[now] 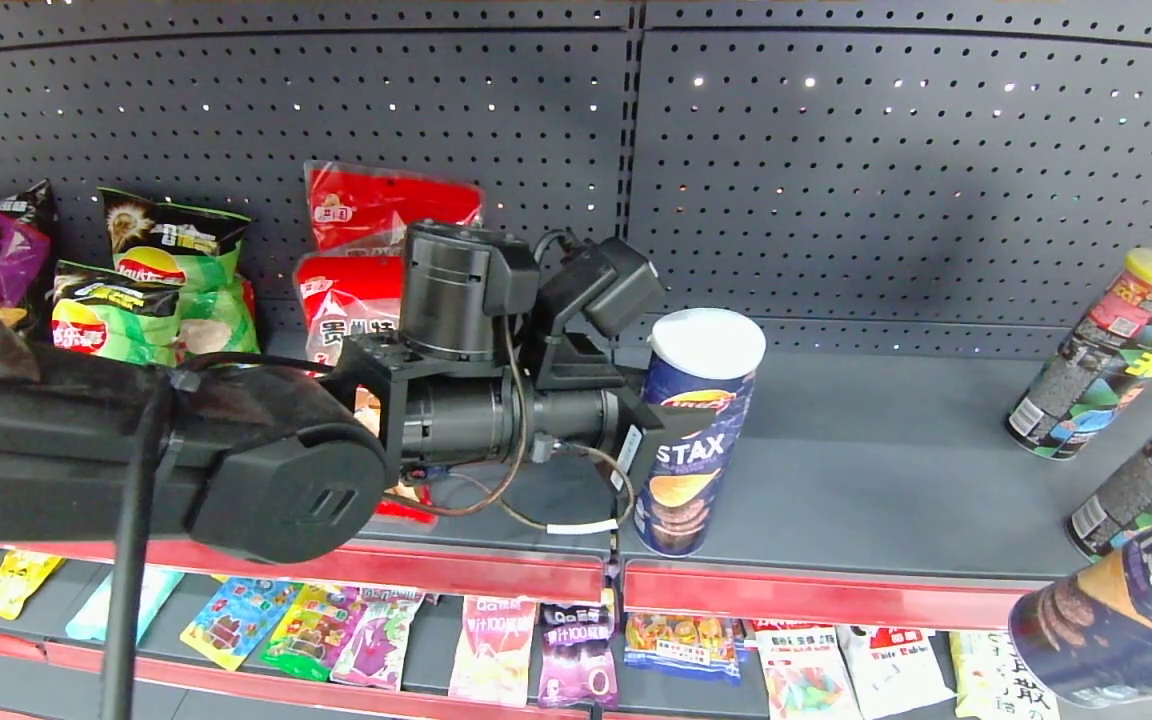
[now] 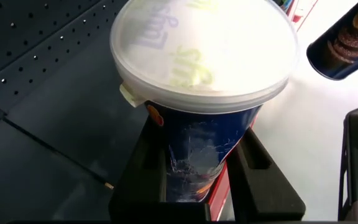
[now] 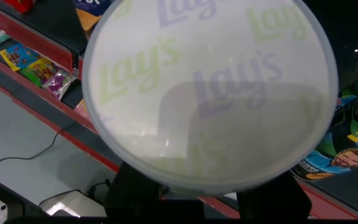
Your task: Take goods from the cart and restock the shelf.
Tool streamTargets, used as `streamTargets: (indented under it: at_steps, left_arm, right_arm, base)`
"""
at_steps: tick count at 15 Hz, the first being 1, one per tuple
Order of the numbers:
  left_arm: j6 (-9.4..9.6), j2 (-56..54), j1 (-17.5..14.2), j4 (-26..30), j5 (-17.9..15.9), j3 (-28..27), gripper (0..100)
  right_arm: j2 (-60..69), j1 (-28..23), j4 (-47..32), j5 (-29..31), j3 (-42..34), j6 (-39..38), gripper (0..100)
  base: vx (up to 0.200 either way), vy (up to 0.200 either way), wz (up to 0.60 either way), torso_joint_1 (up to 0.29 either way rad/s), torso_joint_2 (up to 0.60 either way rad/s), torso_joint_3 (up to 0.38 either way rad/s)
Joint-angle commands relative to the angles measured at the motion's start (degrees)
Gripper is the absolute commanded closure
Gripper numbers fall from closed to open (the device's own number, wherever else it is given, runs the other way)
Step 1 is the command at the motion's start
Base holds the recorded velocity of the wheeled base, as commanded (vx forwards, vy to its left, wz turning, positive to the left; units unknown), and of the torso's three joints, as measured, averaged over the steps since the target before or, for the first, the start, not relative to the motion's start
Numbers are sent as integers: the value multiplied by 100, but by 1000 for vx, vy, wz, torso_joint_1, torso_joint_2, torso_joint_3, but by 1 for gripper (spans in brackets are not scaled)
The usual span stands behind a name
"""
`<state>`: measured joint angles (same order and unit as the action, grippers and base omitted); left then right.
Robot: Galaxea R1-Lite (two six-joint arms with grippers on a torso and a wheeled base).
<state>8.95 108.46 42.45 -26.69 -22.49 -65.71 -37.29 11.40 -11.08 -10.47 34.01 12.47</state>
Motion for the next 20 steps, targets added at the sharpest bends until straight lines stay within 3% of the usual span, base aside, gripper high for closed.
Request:
streamTargets:
  at_steps: [1,4,5,12,16,20]
  left_arm:
    - [2,9,18,5,17,40,100]
    - [46,0,36,5,140,93,100]
    - [19,0,36,5,131,67,0]
    - [2,-255,36,-3,131,278,0]
    - [2,-1196,-44,-3,368,1517,0]
    - [-16,-2127,-360,5,614,2449,0]
  right_arm:
    - [-6,3,1,-8,18,1,100]
    - [-41,3,1,-8,53,1,100]
    - [-50,3,1,-8,44,1,100]
    - [-191,29,1,-25,167,27,100]
    - [-1342,372,53,-51,879,36,100]
    - [-2722,671,1407,-51,993,27,100]
  base:
    - [0,0,0,0,0,0]
    - [0,0,0,0,0,0]
    - [0,0,0,0,0,0]
    - [0,0,0,0,0,0]
    - [0,0,0,0,0,0]
    - [0,0,0,0,0,0]
